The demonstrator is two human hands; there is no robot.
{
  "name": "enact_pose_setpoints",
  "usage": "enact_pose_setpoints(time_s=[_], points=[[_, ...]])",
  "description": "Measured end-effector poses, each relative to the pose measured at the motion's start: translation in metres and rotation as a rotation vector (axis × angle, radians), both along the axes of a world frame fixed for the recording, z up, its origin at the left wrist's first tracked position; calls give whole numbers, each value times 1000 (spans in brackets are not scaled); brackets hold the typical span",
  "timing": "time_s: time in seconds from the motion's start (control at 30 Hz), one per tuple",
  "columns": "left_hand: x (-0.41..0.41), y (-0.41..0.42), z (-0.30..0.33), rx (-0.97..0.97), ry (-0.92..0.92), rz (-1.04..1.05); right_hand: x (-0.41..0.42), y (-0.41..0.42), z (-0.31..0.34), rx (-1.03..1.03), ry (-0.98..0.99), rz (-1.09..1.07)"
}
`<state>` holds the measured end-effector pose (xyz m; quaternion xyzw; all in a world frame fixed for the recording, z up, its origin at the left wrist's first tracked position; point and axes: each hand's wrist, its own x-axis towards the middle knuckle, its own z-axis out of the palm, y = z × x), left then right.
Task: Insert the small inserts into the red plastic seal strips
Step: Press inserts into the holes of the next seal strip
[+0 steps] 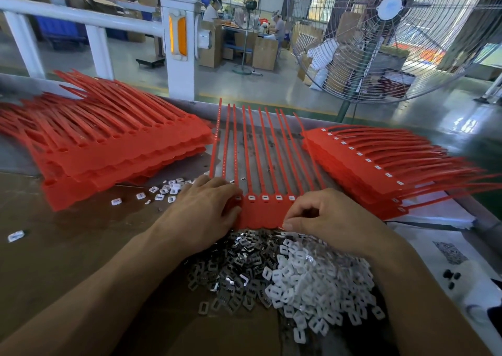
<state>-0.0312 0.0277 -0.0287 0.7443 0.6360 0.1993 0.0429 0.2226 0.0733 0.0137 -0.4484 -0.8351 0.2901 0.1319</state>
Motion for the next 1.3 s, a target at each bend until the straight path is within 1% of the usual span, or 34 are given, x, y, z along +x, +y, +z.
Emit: enact_pose_setpoints(time_s=[0.17,0.27,0.4,0.5,0.57,0.67,0.87,0.97,1.17,1.3], points=[[0,1,0,0,4,1,6,2,1,-123,28,130],[0,0,0,-2,3,2,7,3,0,-147,15,181],[1,-1,2,-6,14,1,7,3,-1,-133,32,196],[1,-1,3,-4,11,-1,8,2,-1,-172,77,167],[1,-1,3,-8,6,-1,8,2,-1,-179,134,136],[1,-2,4,-14,3,-1,7,4,-1,-65,207,27],[1,-3,4,-15,7,0,2,5,-8,32,325,-121],[2,-3,4,-10,5,-2,2,6,-12,37,352,-194],[2,-3,4,-4,9,0,1,12,-18,46,352,-268],[1,-2,3,-6,2,-3,2,18,-22,76,438,-399]])
